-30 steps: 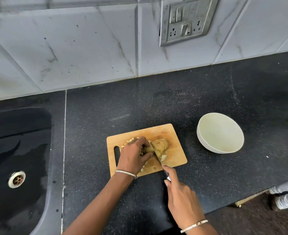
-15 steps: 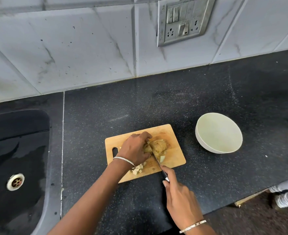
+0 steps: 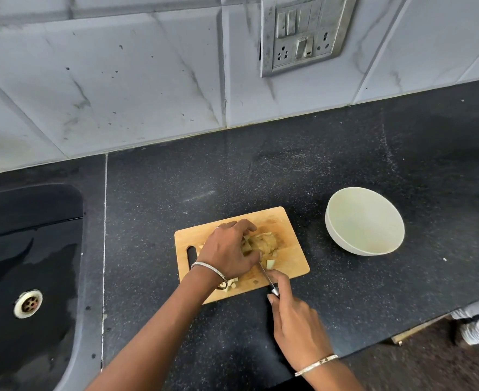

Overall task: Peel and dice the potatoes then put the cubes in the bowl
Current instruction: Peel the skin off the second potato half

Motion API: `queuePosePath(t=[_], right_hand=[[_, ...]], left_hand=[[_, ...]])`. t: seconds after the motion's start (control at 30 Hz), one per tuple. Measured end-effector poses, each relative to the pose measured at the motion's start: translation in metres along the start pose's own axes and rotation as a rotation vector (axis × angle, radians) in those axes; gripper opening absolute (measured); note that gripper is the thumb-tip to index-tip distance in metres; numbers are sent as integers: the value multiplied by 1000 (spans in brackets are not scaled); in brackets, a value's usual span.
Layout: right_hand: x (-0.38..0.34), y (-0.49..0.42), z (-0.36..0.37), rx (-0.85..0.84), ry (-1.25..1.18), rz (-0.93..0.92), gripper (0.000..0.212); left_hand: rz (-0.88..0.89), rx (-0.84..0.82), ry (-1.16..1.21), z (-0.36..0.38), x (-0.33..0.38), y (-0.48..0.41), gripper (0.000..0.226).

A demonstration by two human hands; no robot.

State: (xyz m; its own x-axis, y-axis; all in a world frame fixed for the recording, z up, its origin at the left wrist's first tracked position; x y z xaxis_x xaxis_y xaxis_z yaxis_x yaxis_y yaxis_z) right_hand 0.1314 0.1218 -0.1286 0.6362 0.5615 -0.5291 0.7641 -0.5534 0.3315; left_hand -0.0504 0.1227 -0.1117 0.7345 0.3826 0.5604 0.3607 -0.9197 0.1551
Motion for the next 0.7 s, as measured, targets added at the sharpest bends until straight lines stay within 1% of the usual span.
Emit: queuePosePath(t=[0.13,0.33,0.4,0.53,0.7], right_hand=[[1,1,0,6,-15,-8,38],[3,6,1,0,-24,-6,40],[4,5,1,-3,-27,-7,40],[4,5,1,9,-24,-13,40],[2,7,0,9,-9,-29,40]], left_hand=[[-37,48,5,-2,2,-3,46],[-60,12,22,-5,-1,-6,42],[-62,-1,30,-4,-1,-6,47],[-87,-40,-2,2,-2,-6,69],[-123,-13,-66,5,3,-7,67]])
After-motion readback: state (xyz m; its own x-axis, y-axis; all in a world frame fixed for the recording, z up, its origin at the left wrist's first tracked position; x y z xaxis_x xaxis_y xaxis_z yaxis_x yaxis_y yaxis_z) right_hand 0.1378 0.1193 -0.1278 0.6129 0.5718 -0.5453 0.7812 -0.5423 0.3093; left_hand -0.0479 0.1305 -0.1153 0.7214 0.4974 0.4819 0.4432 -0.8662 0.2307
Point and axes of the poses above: each hand's wrist, its own y-axis away from the middle knuckle, its own z-axis out of the palm, x = y × z, the point moved 8 cm from there along -y, towards the middle knuckle, and after that the axes turned 9 degrees about -x, right-handed, at the moved point
